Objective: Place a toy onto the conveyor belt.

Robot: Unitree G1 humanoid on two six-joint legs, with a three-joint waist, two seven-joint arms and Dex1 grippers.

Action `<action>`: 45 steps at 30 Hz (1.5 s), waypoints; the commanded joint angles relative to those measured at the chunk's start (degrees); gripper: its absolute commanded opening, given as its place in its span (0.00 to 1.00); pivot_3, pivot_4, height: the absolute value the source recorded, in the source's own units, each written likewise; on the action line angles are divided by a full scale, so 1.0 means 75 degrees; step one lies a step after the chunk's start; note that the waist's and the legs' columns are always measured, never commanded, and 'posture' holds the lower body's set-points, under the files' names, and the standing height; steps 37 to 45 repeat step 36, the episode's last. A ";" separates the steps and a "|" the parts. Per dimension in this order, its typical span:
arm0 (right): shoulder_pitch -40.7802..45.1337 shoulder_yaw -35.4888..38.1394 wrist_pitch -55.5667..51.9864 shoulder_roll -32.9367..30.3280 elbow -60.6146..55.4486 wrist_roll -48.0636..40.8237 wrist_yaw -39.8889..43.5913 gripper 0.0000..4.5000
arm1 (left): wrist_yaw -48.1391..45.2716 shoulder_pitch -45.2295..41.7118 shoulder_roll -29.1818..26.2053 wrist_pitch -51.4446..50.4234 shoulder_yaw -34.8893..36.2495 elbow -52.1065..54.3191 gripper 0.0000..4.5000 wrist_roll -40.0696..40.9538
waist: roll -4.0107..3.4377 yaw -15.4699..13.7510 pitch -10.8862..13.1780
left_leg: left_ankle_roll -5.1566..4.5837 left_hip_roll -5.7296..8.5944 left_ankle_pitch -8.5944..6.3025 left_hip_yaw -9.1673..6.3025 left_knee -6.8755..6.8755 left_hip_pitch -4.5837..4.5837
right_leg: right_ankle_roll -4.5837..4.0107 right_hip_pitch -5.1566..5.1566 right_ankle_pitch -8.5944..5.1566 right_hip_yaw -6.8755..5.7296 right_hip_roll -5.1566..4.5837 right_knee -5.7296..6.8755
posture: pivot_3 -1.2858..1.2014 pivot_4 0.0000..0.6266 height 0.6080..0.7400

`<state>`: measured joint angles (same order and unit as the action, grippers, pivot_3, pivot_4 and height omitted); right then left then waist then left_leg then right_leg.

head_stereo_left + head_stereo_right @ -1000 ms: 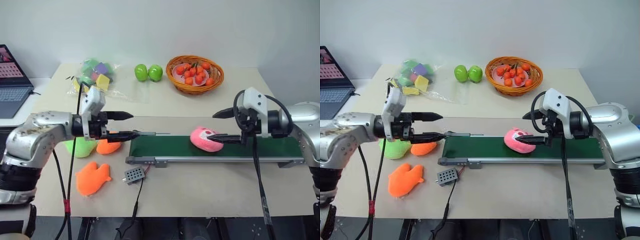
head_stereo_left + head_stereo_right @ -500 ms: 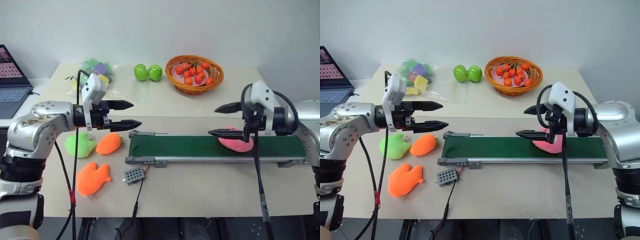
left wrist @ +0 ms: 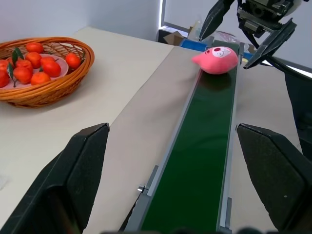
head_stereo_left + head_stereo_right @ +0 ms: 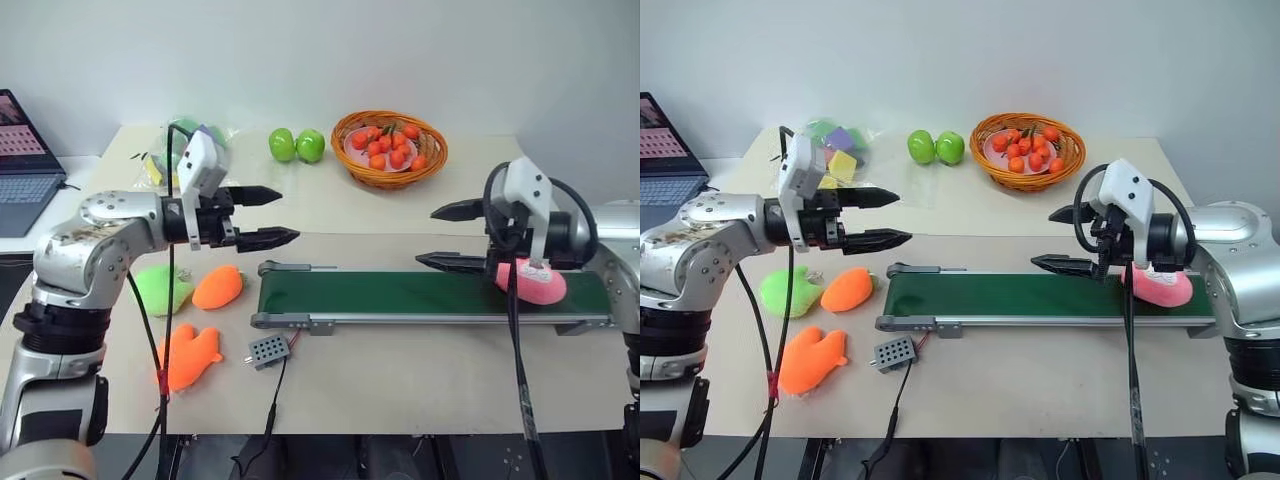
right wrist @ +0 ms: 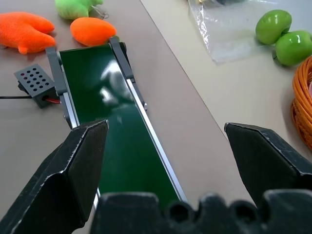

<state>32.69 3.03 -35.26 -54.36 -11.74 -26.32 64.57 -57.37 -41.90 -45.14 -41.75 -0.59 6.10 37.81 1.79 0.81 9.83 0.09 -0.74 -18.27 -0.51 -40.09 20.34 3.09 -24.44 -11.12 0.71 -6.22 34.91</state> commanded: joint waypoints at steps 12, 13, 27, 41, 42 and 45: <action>0.0081 0.0458 0.0071 0.0151 -0.0219 -0.0471 -0.0190 1.00 | 0.0686 -0.0115 0.0280 -0.0353 0.0778 0.0395 0.98 0.0233 | 0.0000 0.0000 0.0000 | 0.0000 0.0000 0.0000 -0.0001 0.0000 0.0000 | 0.0000 0.0000 0.0000 0.0001 0.0000 0.0000 | 0.52 0.24 0.99; 0.0113 0.0439 0.0076 0.0171 -0.0195 -0.0462 -0.0189 1.00 | 0.0721 -0.0136 0.0315 -0.0364 0.0775 0.0393 0.98 0.0218 | 0.0000 0.0000 0.0000 | 0.0000 0.0000 0.0000 -0.0001 0.0000 0.0001 | 0.0000 0.0000 0.0000 0.0000 0.0000 0.0000 | 0.52 0.24 0.99; 0.0144 0.0376 0.0092 0.0277 -0.0181 -0.0390 -0.0181 1.00 | 0.0765 -0.0306 0.0405 -0.0284 0.0643 0.0227 0.98 -0.0026 | 0.0000 0.0000 0.0000 | 0.0002 0.0000 0.0001 -0.0001 0.0000 0.0000 | 0.0000 0.0000 0.0000 0.0001 0.0000 0.0000 | 0.52 0.24 0.99; 0.0096 0.0394 0.0060 0.0239 -0.0212 -0.0374 -0.0204 1.00 | 0.0625 -0.0378 0.0519 -0.0303 0.0610 0.0116 0.98 -0.0021 | 0.0000 0.0001 0.0000 | 0.0002 0.0000 0.0001 -0.0001 0.0000 0.0000 | 0.0000 0.0000 0.0000 0.0001 0.0000 0.0000 | 0.52 0.24 0.99; 0.0096 0.0394 0.0060 0.0239 -0.0212 -0.0374 -0.0204 1.00 | 0.0625 -0.0378 0.0519 -0.0303 0.0610 0.0116 0.98 -0.0021 | 0.0000 0.0001 0.0000 | 0.0002 0.0000 0.0001 -0.0001 0.0000 0.0000 | 0.0000 0.0000 0.0000 0.0001 0.0000 0.0000 | 0.52 0.24 0.99; 0.0096 0.0394 0.0060 0.0239 -0.0212 -0.0374 -0.0204 1.00 | 0.0625 -0.0378 0.0519 -0.0303 0.0610 0.0116 0.98 -0.0021 | 0.0000 0.0001 0.0000 | 0.0002 0.0000 0.0001 -0.0001 0.0000 0.0000 | 0.0000 0.0000 0.0000 0.0001 0.0000 0.0000 | 0.52 0.24 0.99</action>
